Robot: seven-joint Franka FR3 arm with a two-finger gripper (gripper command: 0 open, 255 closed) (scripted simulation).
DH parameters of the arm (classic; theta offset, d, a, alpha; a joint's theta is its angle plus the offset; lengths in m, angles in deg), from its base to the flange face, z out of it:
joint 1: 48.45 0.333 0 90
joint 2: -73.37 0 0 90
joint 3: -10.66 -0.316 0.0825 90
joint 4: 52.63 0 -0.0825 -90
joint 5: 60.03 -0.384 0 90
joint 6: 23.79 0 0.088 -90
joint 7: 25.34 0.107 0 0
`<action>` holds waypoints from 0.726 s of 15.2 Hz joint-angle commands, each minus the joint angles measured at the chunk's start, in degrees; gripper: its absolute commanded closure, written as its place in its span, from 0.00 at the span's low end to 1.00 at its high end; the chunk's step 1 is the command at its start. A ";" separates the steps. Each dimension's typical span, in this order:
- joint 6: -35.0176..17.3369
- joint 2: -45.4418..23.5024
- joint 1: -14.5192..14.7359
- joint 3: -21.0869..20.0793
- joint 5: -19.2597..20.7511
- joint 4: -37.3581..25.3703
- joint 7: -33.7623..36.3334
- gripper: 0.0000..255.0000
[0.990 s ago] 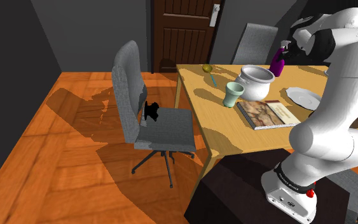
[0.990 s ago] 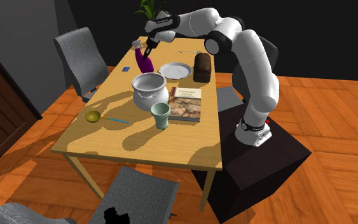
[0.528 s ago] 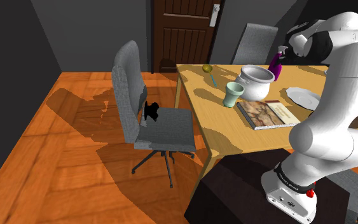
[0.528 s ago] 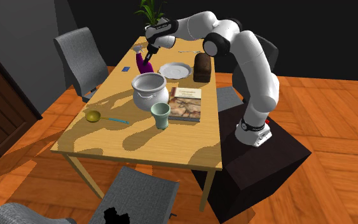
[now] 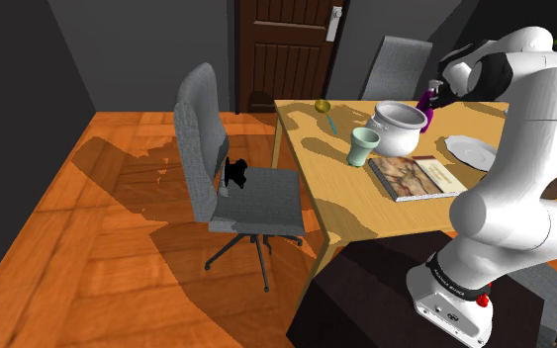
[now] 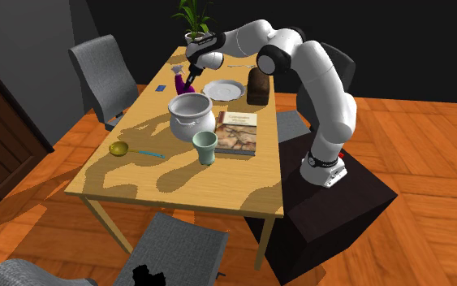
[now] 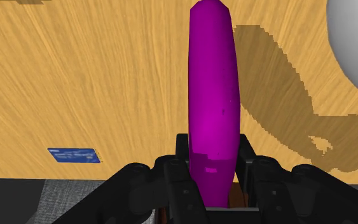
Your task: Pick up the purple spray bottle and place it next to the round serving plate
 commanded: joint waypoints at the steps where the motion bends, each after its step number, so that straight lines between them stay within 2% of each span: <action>1: -1.15 -0.83 -0.24 -0.58 -0.81 0.34 -0.95 1.00; 11: -1.91 -1.55 -0.48 -1.02 -1.40 0.43 -1.65 1.00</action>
